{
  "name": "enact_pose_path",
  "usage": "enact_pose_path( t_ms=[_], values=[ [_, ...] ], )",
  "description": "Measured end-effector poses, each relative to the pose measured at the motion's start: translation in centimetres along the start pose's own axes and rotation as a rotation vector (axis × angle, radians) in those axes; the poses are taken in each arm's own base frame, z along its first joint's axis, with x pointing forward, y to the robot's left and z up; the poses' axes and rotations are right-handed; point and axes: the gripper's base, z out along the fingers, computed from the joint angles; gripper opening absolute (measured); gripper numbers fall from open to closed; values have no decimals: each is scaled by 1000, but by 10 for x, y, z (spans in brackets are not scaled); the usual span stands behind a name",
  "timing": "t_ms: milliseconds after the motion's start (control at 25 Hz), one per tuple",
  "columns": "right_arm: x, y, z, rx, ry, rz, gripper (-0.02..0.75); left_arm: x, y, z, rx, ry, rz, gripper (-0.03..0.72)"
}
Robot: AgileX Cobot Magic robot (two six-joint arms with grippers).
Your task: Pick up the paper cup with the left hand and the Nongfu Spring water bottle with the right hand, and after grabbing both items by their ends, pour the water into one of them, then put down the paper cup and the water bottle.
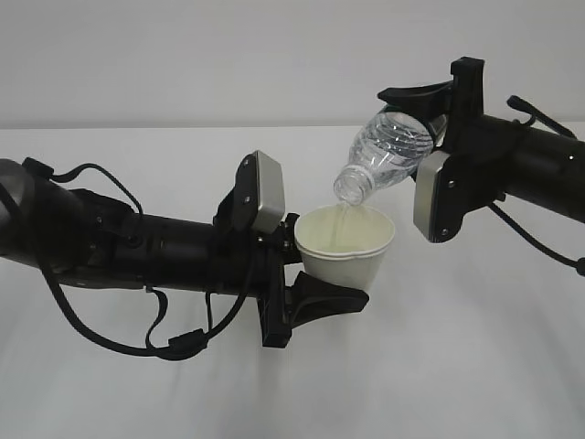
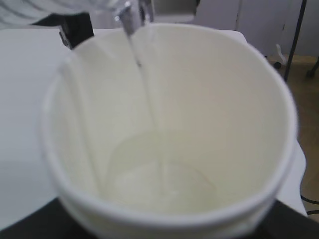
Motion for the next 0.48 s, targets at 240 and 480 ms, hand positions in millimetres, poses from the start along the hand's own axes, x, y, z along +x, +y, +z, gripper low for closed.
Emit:
enact_pose_path(
  t_ms=[240,480],
  values=[
    [0,0,0,0,0,-2,447,0,0,0,0,0,0,429],
    [0,0,0,2,-1,-2,447,0,0,0,0,0,0,429]
  ],
)
